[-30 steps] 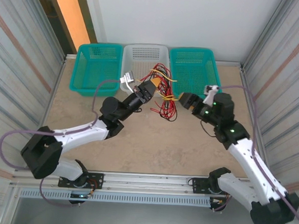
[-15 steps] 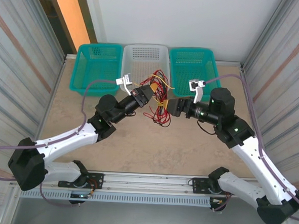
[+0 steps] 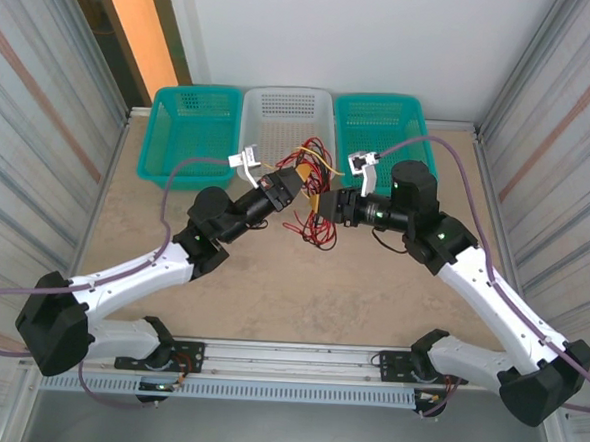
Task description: Untangle the cables
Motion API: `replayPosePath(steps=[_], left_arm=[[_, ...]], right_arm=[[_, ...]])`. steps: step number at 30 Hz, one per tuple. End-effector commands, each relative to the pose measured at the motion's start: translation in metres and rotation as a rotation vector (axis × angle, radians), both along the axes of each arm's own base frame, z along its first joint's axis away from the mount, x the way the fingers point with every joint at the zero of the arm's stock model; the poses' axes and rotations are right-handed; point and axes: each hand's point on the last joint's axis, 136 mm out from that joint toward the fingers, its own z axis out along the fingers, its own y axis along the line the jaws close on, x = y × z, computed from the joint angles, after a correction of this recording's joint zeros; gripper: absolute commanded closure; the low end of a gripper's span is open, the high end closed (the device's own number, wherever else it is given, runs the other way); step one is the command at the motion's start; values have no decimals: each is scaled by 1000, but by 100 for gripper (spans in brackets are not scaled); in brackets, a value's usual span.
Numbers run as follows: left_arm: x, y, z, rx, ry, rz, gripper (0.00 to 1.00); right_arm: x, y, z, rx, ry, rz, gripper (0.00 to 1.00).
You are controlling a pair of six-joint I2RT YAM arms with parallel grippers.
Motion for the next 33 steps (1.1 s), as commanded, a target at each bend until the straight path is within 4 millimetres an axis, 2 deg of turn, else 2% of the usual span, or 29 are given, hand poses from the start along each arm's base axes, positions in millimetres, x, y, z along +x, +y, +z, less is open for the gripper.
replayPosePath(steps=[1, 4, 5, 6, 7, 8, 11, 17, 20, 30, 32, 33], left_arm=[[-15, 9, 33, -91, -79, -27, 100], [-15, 8, 28, -56, -77, -31, 100], [-15, 7, 24, -31, -75, -38, 94], [-15, 6, 21, -7, -73, -49, 76], [-14, 6, 17, 25, -74, -67, 51], [-15, 5, 14, 57, -83, -98, 32], [-20, 11, 10, 140, -113, -195, 2], [-40, 27, 10, 275, -223, -338, 1], [-52, 24, 5, 328, -251, -408, 1], [-67, 5, -3, 304, -269, -553, 1], [-67, 3, -5, 310, -273, -555, 7], [-67, 3, -5, 306, -276, -554, 14]], right_arm=[[-3, 6, 13, 29, -40, 47, 76], [-4, 5, 13, 32, -43, 55, 95], [-5, 3, 14, 34, -48, 56, 99], [-5, 1, 16, 36, -52, 55, 100], [-5, -2, 17, 41, -53, 56, 100], [-5, -4, 19, 48, -51, 68, 100], [-13, -8, 26, 69, -45, 135, 100], [-30, -6, 29, 65, -20, 274, 100], [-35, -2, 27, 64, -4, 321, 100], [-45, 25, 14, 11, 28, 425, 100], [-47, 29, 12, -3, 27, 438, 100], [-47, 31, 11, -8, 26, 441, 100]])
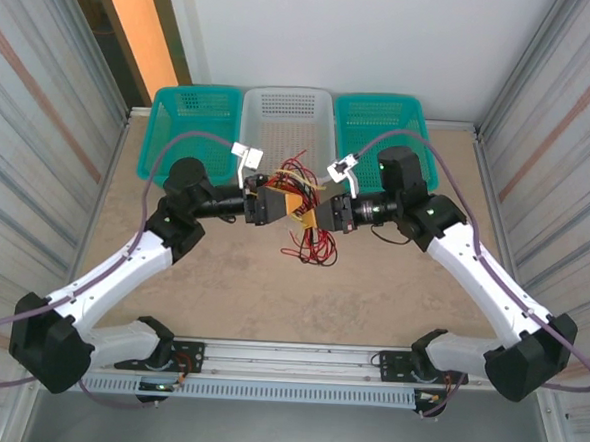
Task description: Untangle the cables
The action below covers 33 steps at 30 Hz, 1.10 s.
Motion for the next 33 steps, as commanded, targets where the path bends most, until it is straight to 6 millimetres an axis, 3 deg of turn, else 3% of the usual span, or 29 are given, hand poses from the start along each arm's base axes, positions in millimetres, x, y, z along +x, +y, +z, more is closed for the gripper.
replayPosePath(steps=[1, 4, 8, 18, 25, 26, 29, 31, 33], left_arm=[[-13, -7, 7, -9, -58, -69, 22], [-10, -9, 3, 12, -41, -62, 44], [-7, -12, -10, 43, -9, -66, 38], [-13, -24, -25, 61, 23, -118, 34], [-14, -29, -29, 65, 33, -135, 61], [-13, -29, -30, 67, 40, -134, 61], [-6, -23, -28, 54, 47, -92, 36], [-6, -18, -19, 20, 27, -69, 29], [-10, -16, -11, 7, -2, -65, 31]], right_arm=[[-11, 9, 30, 54, -108, 73, 100], [-11, 11, 29, 50, -107, 80, 100], [-13, 10, 33, 62, -123, 80, 100], [-14, 10, 41, 76, -142, 80, 100], [-14, 12, 43, 74, -145, 79, 100], [-12, 11, 42, 68, -147, 66, 100], [-3, 7, 38, 52, -149, 20, 100], [1, 4, 38, 61, -138, 5, 100], [-1, 4, 42, 77, -133, 17, 100]])
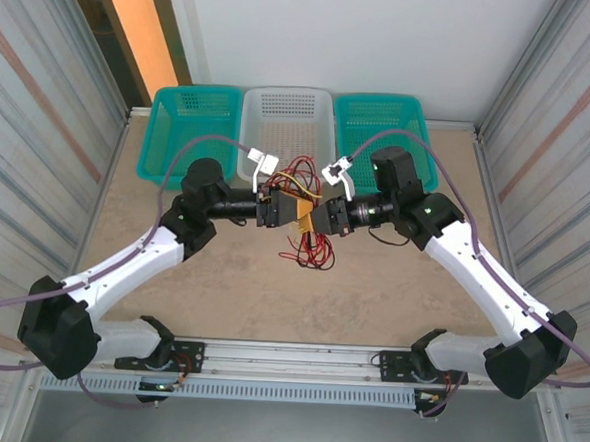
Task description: Untangle the cables
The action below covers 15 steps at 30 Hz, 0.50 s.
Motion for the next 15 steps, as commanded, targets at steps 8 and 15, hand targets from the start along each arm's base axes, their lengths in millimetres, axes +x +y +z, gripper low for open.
replayPosePath(steps=[8, 15], left_arm=[[-19, -14, 5, -24, -22, -55, 69], [-18, -18, 18, -93, -38, -34, 100]], right_arm=[[-11, 15, 42, 114, -97, 89, 100], [-4, 10, 42, 82, -140, 13, 75]])
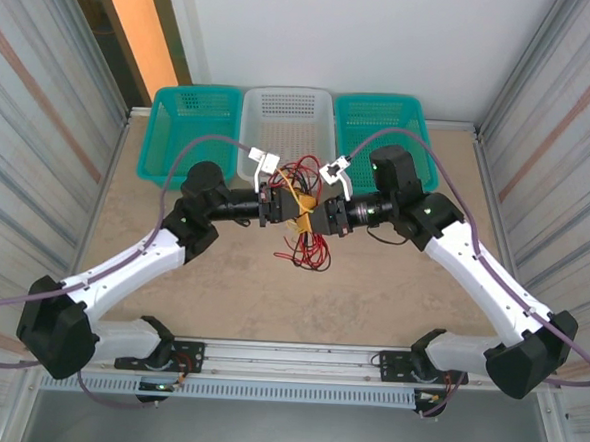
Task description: Untangle the cables
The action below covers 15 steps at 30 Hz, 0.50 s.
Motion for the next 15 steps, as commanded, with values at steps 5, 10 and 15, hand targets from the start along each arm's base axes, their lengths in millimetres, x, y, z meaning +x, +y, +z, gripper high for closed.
replayPosePath(steps=[5, 10, 15], left_arm=[[6, 9, 10, -115, -12, 113, 100], [27, 33, 20, -197, 55, 266, 100], [31, 45, 34, -262, 74, 329, 100]], right_arm=[[39, -38, 43, 61, -185, -320, 28], [67, -103, 52, 135, -165, -627, 18], [88, -133, 24, 183, -33, -786, 18]])
